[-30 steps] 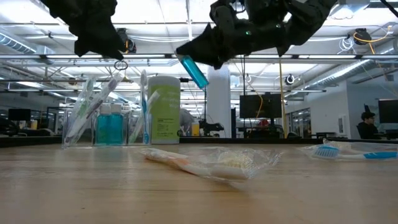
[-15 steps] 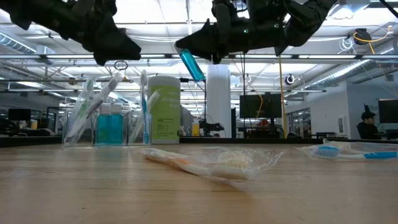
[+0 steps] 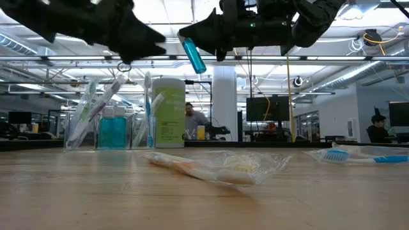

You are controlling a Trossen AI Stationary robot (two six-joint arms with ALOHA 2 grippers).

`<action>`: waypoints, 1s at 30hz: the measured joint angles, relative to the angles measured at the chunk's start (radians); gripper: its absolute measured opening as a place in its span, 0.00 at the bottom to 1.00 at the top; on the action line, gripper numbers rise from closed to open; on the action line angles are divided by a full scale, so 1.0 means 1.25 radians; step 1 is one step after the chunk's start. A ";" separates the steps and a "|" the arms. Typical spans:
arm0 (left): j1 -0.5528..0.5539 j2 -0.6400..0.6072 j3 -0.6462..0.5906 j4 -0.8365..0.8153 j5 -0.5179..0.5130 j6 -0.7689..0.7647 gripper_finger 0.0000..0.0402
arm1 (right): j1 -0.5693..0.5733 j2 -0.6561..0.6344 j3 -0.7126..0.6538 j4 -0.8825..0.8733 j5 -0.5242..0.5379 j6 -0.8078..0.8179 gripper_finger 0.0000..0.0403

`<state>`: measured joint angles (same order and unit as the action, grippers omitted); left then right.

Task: Pick & Place toothbrushing station
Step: Put the blue mouthwash into the transparent organizer

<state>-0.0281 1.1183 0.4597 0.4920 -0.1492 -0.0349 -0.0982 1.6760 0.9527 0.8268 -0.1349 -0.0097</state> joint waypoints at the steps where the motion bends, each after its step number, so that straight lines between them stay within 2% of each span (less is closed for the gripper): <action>1: 0.005 0.027 0.005 0.007 -0.005 0.000 0.64 | 0.000 0.000 0.000 0.002 0.000 0.004 0.26; 6: 0.018 0.138 0.055 0.104 -0.013 -0.003 0.68 | 0.001 0.000 0.000 0.005 0.002 0.001 0.26; 11: 0.017 0.208 0.119 0.092 -0.013 0.006 0.65 | 0.000 0.000 0.000 -0.006 0.006 -0.002 0.25; 21: 0.020 0.232 0.159 0.081 -0.032 -0.017 0.55 | -0.001 0.000 0.000 -0.013 0.009 -0.005 0.26; 27: 0.027 0.232 0.159 0.063 -0.033 -0.082 0.44 | -0.001 -0.001 0.000 -0.029 0.014 -0.011 0.25; 30: 0.030 0.232 0.159 0.047 -0.037 -0.088 0.38 | 0.000 -0.001 0.000 -0.035 0.043 -0.021 0.25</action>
<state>0.0100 1.4078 0.6586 0.5512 -0.1950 -0.1451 -0.0979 1.6749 0.9527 0.7834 -0.0817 -0.0361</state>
